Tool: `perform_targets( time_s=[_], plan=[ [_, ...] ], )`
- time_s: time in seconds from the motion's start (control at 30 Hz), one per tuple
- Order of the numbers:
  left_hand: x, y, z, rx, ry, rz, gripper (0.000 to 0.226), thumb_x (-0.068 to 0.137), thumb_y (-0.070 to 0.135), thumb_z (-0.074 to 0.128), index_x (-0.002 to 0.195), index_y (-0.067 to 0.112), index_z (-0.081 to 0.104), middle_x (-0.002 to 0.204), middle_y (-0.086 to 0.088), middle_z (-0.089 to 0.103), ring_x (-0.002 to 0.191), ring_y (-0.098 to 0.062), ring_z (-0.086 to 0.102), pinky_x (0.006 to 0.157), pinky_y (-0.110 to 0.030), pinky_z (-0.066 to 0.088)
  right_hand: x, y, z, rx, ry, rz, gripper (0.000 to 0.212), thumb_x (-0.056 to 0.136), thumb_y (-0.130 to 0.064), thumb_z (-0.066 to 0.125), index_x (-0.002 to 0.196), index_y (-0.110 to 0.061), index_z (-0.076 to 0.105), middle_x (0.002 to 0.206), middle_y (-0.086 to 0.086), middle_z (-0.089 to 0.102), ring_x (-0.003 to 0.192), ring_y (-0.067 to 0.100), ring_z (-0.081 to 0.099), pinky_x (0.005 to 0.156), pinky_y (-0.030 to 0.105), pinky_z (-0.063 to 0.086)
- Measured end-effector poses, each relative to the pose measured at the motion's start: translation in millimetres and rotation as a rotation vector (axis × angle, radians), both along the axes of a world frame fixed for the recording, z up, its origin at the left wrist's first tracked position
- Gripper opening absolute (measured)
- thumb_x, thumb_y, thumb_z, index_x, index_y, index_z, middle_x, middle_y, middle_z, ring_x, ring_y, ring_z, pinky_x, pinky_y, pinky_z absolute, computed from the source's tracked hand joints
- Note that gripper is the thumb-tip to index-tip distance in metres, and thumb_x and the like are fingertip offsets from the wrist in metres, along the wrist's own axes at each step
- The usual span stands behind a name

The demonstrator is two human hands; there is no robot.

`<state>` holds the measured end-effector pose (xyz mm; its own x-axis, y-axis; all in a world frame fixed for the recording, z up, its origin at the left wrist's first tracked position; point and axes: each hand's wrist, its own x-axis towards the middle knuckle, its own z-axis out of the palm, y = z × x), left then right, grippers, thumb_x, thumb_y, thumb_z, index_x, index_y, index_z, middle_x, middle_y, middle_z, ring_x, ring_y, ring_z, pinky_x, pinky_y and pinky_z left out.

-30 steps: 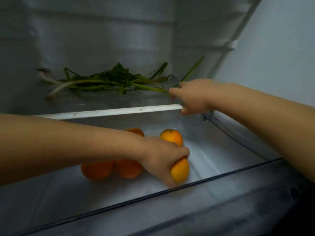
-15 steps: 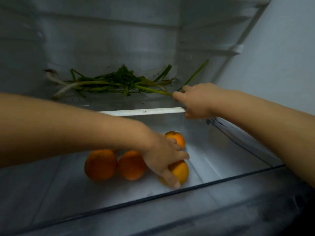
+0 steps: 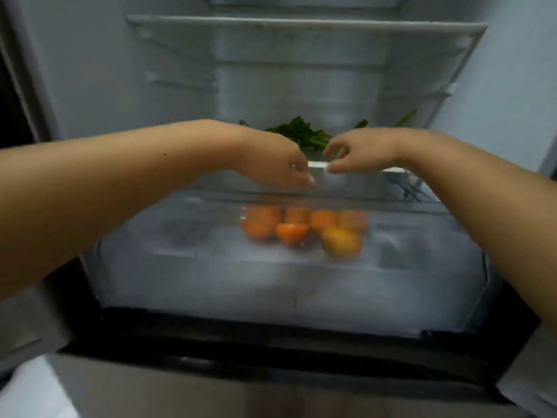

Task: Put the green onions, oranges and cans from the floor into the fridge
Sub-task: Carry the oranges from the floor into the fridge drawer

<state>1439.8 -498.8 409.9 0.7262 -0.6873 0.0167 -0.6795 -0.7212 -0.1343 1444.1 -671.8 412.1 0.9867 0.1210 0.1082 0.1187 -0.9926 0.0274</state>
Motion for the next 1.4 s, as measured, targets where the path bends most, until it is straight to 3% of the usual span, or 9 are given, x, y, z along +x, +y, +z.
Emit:
perform_targets(
  time_s=[0.07,0.23,0.33,0.43,0.57,0.7,1.0,1.1,1.4],
  plan=[
    [-19.4,14.2,-15.0,-0.15,-0.021,0.098,0.043,0.101,0.04,0.031,0.101,0.008,0.059,0.114,-0.015,0.06,0.095,-0.025,0.05,0.079,-0.027,0.033,-20.0,18.4,-13.4,0.102,-0.132,0.057,0.034,0.095,-0.033,0.048,0.121,-0.016,0.061,0.117,0.007,0.063,0.106,0.026,0.058,0.088,0.033,0.044],
    [-49.1,37.1,-43.1,-0.33,-0.109,0.282,0.049,0.103,0.038,0.02,0.116,0.011,0.059,0.125,-0.018,0.057,0.112,-0.032,0.052,0.093,-0.036,0.039,-64.7,24.2,-42.7,0.24,-0.438,-0.046,0.044,0.098,-0.037,0.032,0.094,-0.011,0.068,0.102,0.016,0.068,0.094,0.036,0.061,0.081,0.038,0.049],
    [-46.1,38.0,-52.0,-0.369,-0.256,0.309,0.047,0.1,0.04,0.021,0.11,0.021,0.063,0.119,-0.012,0.062,0.107,-0.032,0.055,0.083,-0.039,0.043,-87.5,20.9,-53.9,0.14,-0.514,-0.109,0.052,0.1,-0.043,0.022,0.101,-0.019,0.067,0.11,0.018,0.064,0.099,0.039,0.056,0.075,0.039,0.039],
    [-34.5,34.4,-55.7,-0.441,-0.303,0.323,0.047,0.098,0.043,0.02,0.113,0.028,0.062,0.123,-0.005,0.062,0.111,-0.028,0.055,0.077,-0.036,0.037,-84.0,19.3,-56.9,0.133,-0.528,-0.073,0.047,0.1,-0.041,0.021,0.08,-0.02,0.059,0.103,0.012,0.064,0.086,0.032,0.051,0.07,0.036,0.034],
    [-3.8,30.1,-54.4,-0.394,-0.248,0.245,0.048,0.1,0.037,0.02,0.146,0.03,0.034,0.155,0.004,0.029,0.142,-0.016,0.028,0.112,-0.037,0.022,-54.1,11.4,-53.5,0.154,-0.448,-0.045,0.046,0.098,-0.034,0.02,0.113,-0.02,0.061,0.13,0.004,0.058,0.116,0.03,0.052,0.091,0.042,0.041],
    [32.3,24.5,-51.0,-0.315,-0.154,0.267,0.054,0.1,0.036,0.02,0.152,0.028,0.008,0.161,0.005,0.006,0.148,-0.011,0.006,0.119,-0.036,0.006,-23.1,0.6,-51.2,0.119,-0.294,-0.007,0.05,0.102,-0.038,0.012,0.148,-0.027,0.031,0.158,-0.003,0.022,0.147,0.017,0.015,0.117,0.046,0.014],
    [88.5,2.4,-43.4,-0.181,-0.031,0.264,0.052,0.102,0.028,0.013,0.152,0.014,0.016,0.16,0.0,0.011,0.148,-0.013,0.007,0.12,-0.041,0.001,43.3,-15.3,-46.0,0.086,-0.003,-0.066,0.054,0.1,-0.048,0.005,0.152,-0.031,0.005,0.16,-0.008,0.0,0.148,0.013,-0.005,0.118,0.049,-0.007],
    [101.2,-1.1,-47.9,-0.11,-0.087,0.224,0.05,0.102,0.022,0.012,0.148,0.011,0.028,0.159,-0.002,0.021,0.147,-0.016,0.013,0.119,-0.044,0.002,58.4,-19.3,-49.9,0.064,0.008,-0.079,0.054,0.1,-0.047,0.004,0.152,-0.031,0.007,0.16,-0.008,0.002,0.148,0.012,-0.006,0.118,0.05,-0.009],
    [147.9,-8.1,-58.4,-0.189,-0.101,0.168,0.053,0.1,0.031,0.012,0.15,0.017,0.023,0.16,0.001,0.014,0.148,-0.013,0.008,0.121,-0.042,-0.001,92.0,-27.2,-53.1,0.044,0.013,-0.106,0.052,0.102,-0.043,0.005,0.152,-0.031,0.01,0.161,-0.007,0.003,0.148,0.014,-0.008,0.118,0.048,-0.008]
  ],
)
